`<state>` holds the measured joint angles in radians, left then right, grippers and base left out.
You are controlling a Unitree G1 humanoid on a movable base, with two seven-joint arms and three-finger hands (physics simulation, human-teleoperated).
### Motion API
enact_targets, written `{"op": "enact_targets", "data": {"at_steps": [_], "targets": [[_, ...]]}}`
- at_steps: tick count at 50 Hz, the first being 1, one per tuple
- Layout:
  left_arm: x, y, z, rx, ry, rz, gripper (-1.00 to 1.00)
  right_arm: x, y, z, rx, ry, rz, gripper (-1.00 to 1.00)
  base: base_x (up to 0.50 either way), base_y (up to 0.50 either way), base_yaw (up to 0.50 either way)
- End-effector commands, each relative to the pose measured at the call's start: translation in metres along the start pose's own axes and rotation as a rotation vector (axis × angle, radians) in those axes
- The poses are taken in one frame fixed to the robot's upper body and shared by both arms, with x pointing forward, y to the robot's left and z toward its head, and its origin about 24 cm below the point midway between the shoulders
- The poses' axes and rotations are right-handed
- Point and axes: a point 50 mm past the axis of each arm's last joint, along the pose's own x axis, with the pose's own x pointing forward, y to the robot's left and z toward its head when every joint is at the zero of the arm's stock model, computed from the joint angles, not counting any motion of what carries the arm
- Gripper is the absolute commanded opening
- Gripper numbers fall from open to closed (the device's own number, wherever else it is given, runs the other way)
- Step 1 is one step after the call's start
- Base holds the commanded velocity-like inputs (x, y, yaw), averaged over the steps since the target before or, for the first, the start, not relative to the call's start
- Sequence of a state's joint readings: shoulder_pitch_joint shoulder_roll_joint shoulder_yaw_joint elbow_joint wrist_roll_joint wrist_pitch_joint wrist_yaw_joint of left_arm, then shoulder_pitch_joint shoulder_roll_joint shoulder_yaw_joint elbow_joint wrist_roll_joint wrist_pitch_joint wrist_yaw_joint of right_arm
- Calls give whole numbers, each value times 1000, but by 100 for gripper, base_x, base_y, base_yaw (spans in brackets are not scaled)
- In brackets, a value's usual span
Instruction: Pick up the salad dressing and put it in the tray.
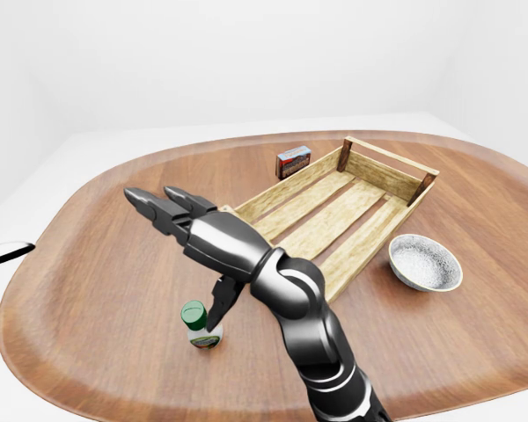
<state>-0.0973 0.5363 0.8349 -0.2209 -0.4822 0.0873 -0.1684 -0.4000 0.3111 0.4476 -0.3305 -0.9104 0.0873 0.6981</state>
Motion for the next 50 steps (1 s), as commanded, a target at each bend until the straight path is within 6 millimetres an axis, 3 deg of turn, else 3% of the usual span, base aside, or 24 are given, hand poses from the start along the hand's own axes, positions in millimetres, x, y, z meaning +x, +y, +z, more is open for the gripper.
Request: {"op": "enact_targets", "data": {"at_steps": [1, 5, 14, 24, 30, 50], "targets": [[-1, 0, -2, 0, 11, -4, 100, 9, 64, -29, 191, 113, 232, 100, 0, 0, 0], [-1, 0, -3, -1, 11, -4, 100, 10, 93, -57, 227, 226, 364, 100, 0, 0, 0], [-2, -1, -5, -1, 19, -11, 100, 11, 106, -84, 146, 366, 460, 100, 0, 0, 0], [-3, -2, -10, -4, 40, -19, 100, 16, 120, -81, 91, 399, 523, 100, 0, 0, 0], [-3, -3, -14, -7, 54, -20, 100, 21, 127, -103, 140, 461, 603, 100, 0, 0, 0], [-4, -4, -21, -15, 82, -23, 100, 21, 146, -131, 283, 563, 778, 100, 0, 0, 0]]}}
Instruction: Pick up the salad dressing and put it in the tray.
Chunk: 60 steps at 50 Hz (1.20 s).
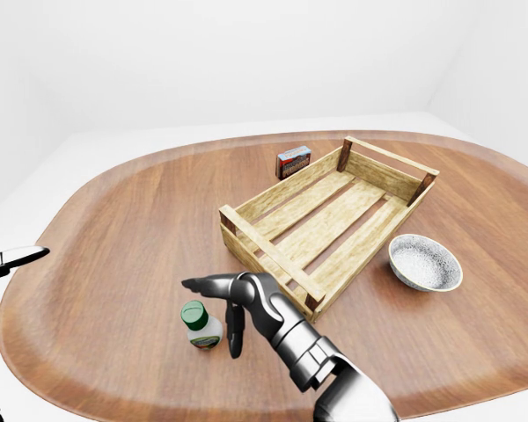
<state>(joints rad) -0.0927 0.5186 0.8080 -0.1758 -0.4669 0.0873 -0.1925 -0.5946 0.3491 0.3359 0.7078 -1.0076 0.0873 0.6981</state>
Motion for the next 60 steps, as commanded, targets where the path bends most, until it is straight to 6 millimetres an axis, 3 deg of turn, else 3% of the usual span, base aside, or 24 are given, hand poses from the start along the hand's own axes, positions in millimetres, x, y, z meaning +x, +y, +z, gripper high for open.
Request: {"op": "enact_targets", "data": {"at_steps": [1, 6, 22, 47, 48, 49, 60], "targets": [[0, -1, -4, -4, 17, -4, 100, 10, 4, -14, 88, 34, 97, 100, 0, 0, 0], [0, -1, -8, -6, 32, -6, 100, 2, -5, -2, 233, -125, 30, 100, 0, 0, 0], [-1, -2, -12, -6, 50, -8, 100, 0, -8, 6, 315, -218, 31, 100, 0, 0, 0], [-2, -1, -14, -17, 57, -13, 100, 12, 5, -6, 370, -146, 142, 100, 0, 0, 0], [-2, -1, -14, -18, 57, -14, 100, 12, 4, -7, 374, -144, 141, -17, 0, 0, 0], [-2, -1, -14, -18, 57, -14, 100, 12, 4, -7, 379, -143, 141, -99, 0, 0, 0], [-2, -2, -16, -19, 63, -19, 100, 9, -2, -2, 335, -161, 101, -99, 0, 0, 0]]}}
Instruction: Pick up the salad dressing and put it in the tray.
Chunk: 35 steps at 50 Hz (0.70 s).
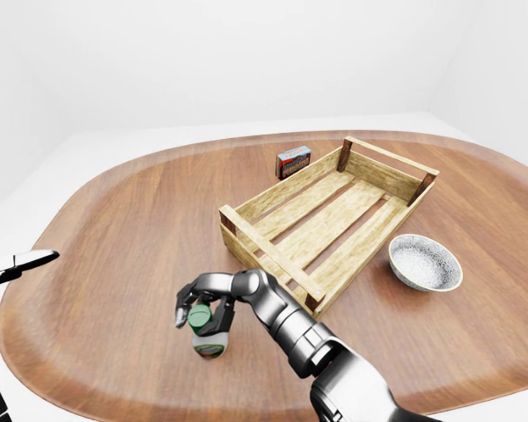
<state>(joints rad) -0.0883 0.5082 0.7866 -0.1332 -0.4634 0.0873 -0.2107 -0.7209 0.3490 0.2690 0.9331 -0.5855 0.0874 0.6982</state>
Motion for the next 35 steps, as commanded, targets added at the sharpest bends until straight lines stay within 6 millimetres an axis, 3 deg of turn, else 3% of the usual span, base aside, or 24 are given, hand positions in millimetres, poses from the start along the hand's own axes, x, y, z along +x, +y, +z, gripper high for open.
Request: {"op": "enact_targets", "data": {"at_steps": [1, 19, 33, 35], "targets": [[0, -1, -2, -3, 10, -6, 100, -2, -1, 2, -28, 3, -16, -99, 0, 0, 0], [-1, -2, -8, 1, 31, -13, 100, -6, -6, 12, -163, 30, -63, -100, 0, 0, 0], [-1, -4, -7, 4, 26, -19, 100, -52, -33, 99, -513, -147, -345, -100, 0, 0, 0], [-1, -4, -7, 5, 25, -20, 100, -67, -39, 121, -578, -199, -411, -100, 0, 0, 0]]}}
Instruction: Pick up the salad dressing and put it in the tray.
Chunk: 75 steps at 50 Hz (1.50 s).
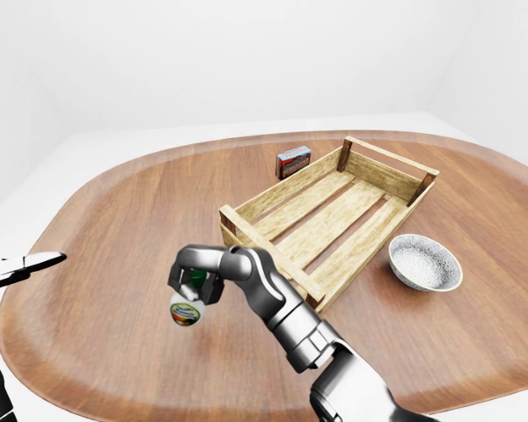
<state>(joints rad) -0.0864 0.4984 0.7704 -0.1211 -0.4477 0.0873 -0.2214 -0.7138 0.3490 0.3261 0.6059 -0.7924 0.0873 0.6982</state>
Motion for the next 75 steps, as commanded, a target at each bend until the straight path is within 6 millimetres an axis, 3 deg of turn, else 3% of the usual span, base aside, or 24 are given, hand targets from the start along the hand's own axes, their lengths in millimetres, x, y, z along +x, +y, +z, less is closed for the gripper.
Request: {"op": "enact_targets", "data": {"at_steps": [1, 9, 20, 26, 35, 41, 51, 62, 70, 75], "targets": [[0, -1, 0, 2, -2, -5, 100, -34, -50, 60, -244, -125, -247, -100, 0, 0, 0], [-1, -3, -1, 2, 1, -10, 100, -66, -90, 115, -366, -263, -397, -100, 0, 0, 0], [-1, -3, -3, 3, 8, -13, 100, -99, -116, 182, -461, -464, -467, -100, 0, 0, 0], [-1, -4, -5, 2, 18, -16, 100, -117, -143, 177, -487, -419, -513, -100, 0, 0, 0], [-1, -5, -6, 3, 21, -18, 100, -147, -178, 134, -475, -265, -622, -100, 0, 0, 0], [-1, -6, -6, 4, 20, -21, 100, -172, -200, 82, -395, -114, -686, -100, 0, 0, 0], [-1, -7, -6, 5, 21, -22, 100, -198, -199, 47, -392, -22, -757, -100, 0, 0, 0], [0, -6, -6, 7, 20, -19, 100, -212, -195, 1, -291, 67, -768, -100, 0, 0, 0], [-1, -6, -4, 9, 15, -20, 100, -233, -194, -72, -65, 218, -745, -100, 0, 0, 0], [-1, -7, -6, 9, 20, -21, 100, -240, -177, -131, 111, 377, -681, -100, 0, 0, 0]]}}
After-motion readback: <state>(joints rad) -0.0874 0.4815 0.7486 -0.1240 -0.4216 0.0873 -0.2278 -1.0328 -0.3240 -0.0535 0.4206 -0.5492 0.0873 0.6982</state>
